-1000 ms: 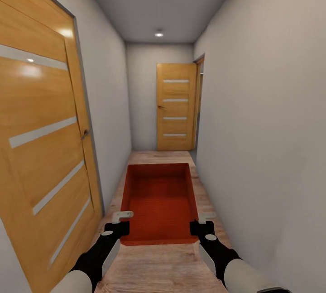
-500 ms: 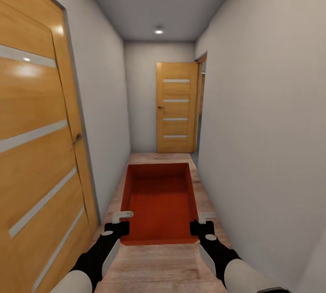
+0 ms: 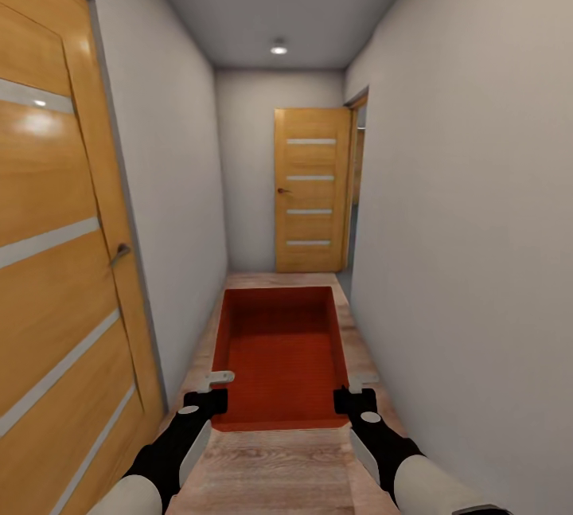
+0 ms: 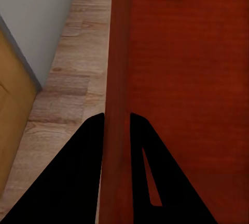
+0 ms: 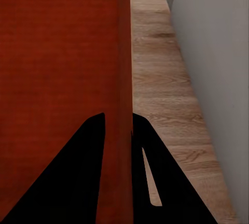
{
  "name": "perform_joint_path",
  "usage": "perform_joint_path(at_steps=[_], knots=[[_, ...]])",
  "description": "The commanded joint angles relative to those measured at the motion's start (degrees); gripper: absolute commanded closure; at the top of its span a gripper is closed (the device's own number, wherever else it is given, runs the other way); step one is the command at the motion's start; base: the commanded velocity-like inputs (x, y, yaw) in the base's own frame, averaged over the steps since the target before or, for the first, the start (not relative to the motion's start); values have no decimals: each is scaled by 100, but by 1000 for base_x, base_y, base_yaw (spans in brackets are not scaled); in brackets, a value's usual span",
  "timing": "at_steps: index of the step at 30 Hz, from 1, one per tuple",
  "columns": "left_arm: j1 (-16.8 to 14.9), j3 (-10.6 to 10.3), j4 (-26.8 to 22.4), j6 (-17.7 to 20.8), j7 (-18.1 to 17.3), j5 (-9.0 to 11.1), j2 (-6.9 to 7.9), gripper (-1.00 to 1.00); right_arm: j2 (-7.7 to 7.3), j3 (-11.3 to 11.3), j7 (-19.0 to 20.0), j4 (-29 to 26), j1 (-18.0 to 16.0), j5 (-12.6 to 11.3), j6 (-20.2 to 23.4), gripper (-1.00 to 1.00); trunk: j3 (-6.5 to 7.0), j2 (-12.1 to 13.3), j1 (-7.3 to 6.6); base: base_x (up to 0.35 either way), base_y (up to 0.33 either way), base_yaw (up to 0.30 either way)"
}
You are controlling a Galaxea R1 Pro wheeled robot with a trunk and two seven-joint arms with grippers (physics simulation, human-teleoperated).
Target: Move the two storage containers from the living room to the garage. In the garage, place one container on the floor and stack the other container on top of it (either order is fine).
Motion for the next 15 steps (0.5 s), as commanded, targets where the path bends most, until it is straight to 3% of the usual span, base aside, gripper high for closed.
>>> perform_joint_path(at_steps=[1, 15], knots=[[-3, 21, -28, -157, 120, -84, 9, 100, -3, -226, -572, 15, -6, -132, -19, 100, -8, -5, 4, 332, 0, 0], [-3, 24, -28, -148, 120, -84, 17, 100, -3, -226, -573, 15, -6, -140, -19, 100, -8, -5, 4, 332, 0, 0]])
